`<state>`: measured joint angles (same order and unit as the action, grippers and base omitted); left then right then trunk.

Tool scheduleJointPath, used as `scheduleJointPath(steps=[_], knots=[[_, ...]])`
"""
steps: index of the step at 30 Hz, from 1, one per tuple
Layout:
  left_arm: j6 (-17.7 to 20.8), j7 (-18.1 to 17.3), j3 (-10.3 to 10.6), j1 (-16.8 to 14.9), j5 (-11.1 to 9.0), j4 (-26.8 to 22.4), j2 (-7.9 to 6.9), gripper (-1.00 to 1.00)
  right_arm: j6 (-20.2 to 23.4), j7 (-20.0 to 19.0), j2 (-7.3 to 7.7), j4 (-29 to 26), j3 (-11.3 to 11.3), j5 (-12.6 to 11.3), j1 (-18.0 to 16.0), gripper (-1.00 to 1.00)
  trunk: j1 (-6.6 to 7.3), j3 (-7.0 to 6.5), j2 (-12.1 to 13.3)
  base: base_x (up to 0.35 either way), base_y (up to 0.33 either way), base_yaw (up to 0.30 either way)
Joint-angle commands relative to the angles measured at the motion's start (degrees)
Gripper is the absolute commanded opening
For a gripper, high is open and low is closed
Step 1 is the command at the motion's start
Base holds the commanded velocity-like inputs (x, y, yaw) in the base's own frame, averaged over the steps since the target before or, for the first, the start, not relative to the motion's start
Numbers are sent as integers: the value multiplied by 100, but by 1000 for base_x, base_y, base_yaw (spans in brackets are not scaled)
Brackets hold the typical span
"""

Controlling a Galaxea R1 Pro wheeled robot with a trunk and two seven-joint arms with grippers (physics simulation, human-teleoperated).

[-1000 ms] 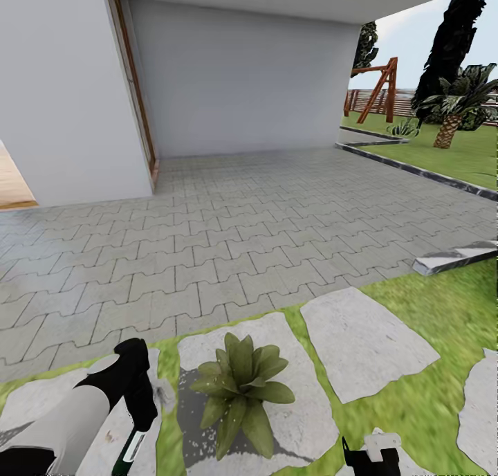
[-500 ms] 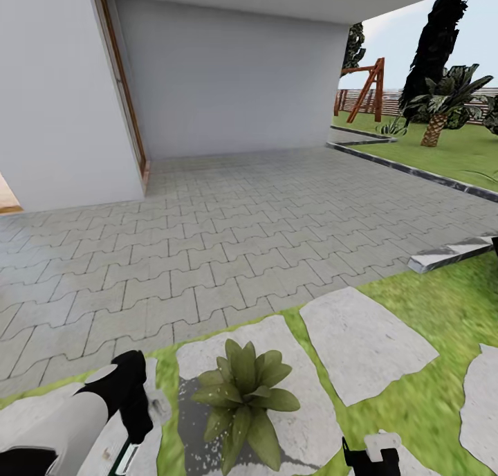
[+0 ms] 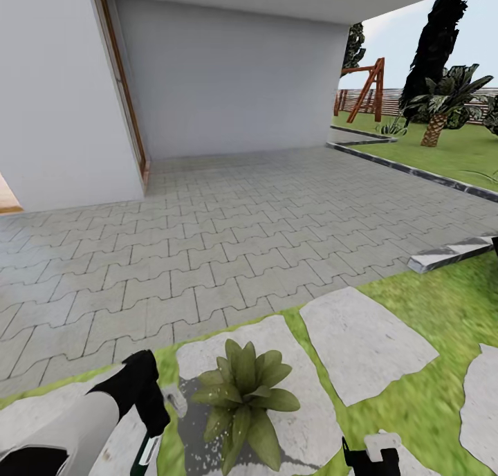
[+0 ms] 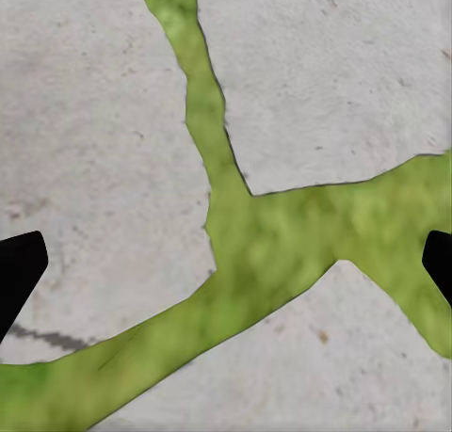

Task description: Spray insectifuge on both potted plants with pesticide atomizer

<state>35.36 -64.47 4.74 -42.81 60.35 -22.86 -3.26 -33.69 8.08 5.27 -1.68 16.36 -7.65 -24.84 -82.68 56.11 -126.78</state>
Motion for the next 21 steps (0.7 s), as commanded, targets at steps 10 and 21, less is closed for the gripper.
scheduleJointPath(steps=[10,21], knots=[[91,289,17,223,-57,-97,-174,-100,-15,10,-8,1,52,-53,-1,100,1,5,-2,0,0,0],[116,311,32,97,-55,-111,-144,-100,-15,10,-4,1,52,-55,-2,100,1,5,-2,24,0,0]])
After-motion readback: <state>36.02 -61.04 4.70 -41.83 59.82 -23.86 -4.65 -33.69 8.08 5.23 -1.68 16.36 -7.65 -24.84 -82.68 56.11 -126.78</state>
